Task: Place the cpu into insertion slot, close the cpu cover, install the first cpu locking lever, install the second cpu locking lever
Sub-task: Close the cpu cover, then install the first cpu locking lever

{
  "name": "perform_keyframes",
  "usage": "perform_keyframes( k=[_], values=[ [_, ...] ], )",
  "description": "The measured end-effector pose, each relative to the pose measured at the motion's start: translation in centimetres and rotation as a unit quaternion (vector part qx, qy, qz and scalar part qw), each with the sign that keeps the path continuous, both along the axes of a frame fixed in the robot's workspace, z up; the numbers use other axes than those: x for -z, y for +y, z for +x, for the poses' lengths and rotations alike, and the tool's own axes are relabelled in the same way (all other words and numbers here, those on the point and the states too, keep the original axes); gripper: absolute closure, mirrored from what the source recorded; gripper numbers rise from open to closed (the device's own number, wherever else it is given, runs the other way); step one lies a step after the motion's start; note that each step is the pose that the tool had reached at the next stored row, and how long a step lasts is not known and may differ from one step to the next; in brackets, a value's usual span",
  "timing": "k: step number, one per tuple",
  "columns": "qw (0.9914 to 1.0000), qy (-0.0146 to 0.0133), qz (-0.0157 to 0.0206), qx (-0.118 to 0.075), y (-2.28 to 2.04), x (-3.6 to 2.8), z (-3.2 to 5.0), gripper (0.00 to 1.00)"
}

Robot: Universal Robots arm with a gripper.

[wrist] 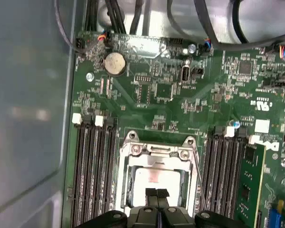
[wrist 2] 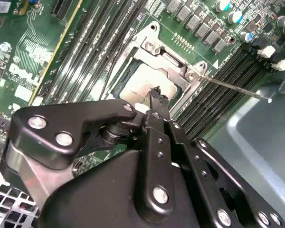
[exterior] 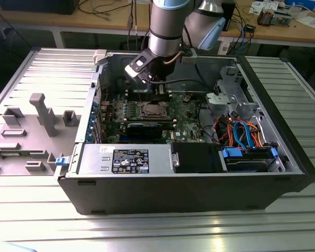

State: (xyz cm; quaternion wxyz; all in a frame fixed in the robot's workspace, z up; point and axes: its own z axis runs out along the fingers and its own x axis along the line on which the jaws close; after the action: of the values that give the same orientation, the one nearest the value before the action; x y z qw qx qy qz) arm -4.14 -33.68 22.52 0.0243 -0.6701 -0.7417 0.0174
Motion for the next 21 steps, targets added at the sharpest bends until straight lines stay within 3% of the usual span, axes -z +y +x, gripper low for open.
perform_keyframes(
  k=[1,2,21],
  values=[
    [1.00000,0.0002,0.0007,0.000,-0.01,-1.74,0.05,0.89],
    [1.00000,0.0002,0.0007,0.000,-0.01,-2.04,0.05,0.89],
    [0.99999,0.0002,0.0007,-0.004,-0.01,-2.16,0.05,0.89]
  ],
)
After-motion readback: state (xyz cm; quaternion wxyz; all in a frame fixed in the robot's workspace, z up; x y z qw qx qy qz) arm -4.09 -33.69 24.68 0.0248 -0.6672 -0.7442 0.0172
